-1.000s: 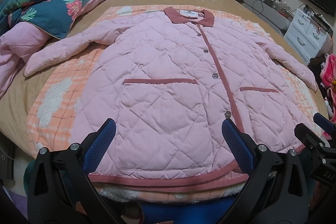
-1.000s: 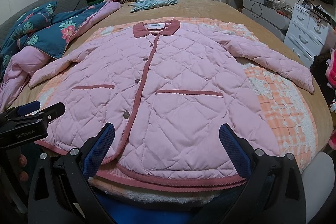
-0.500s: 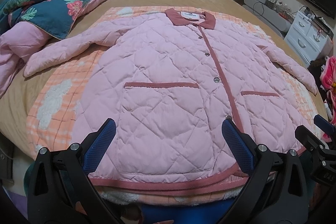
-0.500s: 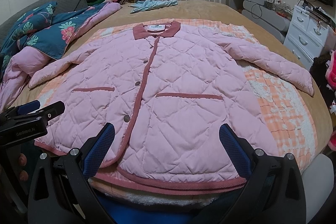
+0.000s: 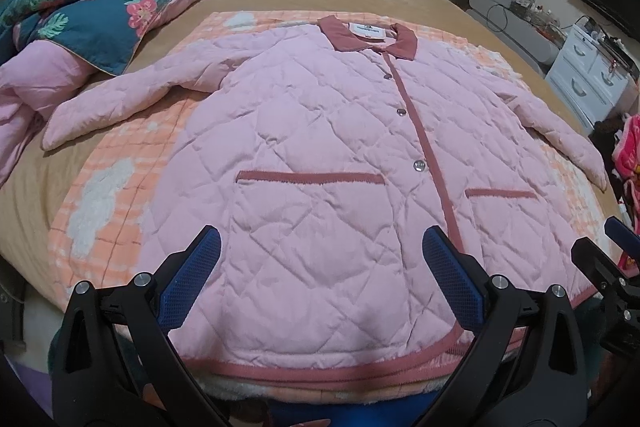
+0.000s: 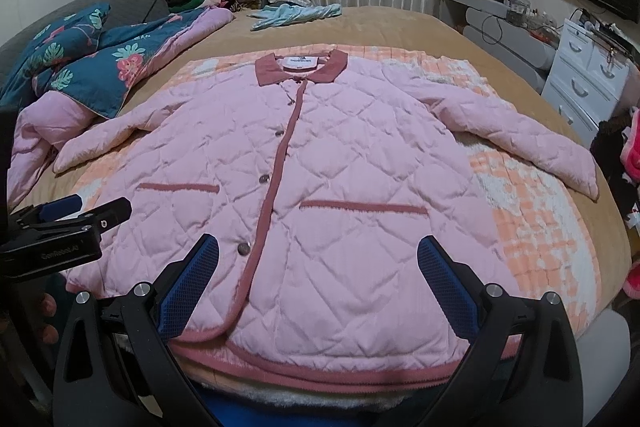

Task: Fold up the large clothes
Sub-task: 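Reach the right tool to the nearest pink sleeve and grasp it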

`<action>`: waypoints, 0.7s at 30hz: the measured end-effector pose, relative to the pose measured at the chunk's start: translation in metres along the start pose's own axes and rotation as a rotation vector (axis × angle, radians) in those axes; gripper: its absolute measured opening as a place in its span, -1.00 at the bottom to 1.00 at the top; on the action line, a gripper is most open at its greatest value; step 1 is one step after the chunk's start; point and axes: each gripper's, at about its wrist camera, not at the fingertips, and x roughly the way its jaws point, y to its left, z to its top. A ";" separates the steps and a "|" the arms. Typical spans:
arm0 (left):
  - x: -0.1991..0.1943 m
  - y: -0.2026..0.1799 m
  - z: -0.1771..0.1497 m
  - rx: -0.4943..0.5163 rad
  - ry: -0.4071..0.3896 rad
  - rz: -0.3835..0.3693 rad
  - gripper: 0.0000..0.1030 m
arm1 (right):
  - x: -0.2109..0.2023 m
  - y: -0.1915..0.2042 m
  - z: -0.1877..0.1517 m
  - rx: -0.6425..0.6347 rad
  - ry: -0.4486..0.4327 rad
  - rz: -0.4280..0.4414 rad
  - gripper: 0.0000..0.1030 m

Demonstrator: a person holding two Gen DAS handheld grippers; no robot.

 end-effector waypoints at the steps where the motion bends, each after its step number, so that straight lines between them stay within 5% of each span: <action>1: 0.001 0.001 0.001 -0.002 0.002 -0.002 0.84 | 0.000 0.000 0.002 0.000 -0.001 -0.002 0.92; 21: 0.041 -0.013 0.076 0.010 0.001 -0.014 0.84 | 0.046 -0.017 0.088 0.021 -0.038 -0.040 0.92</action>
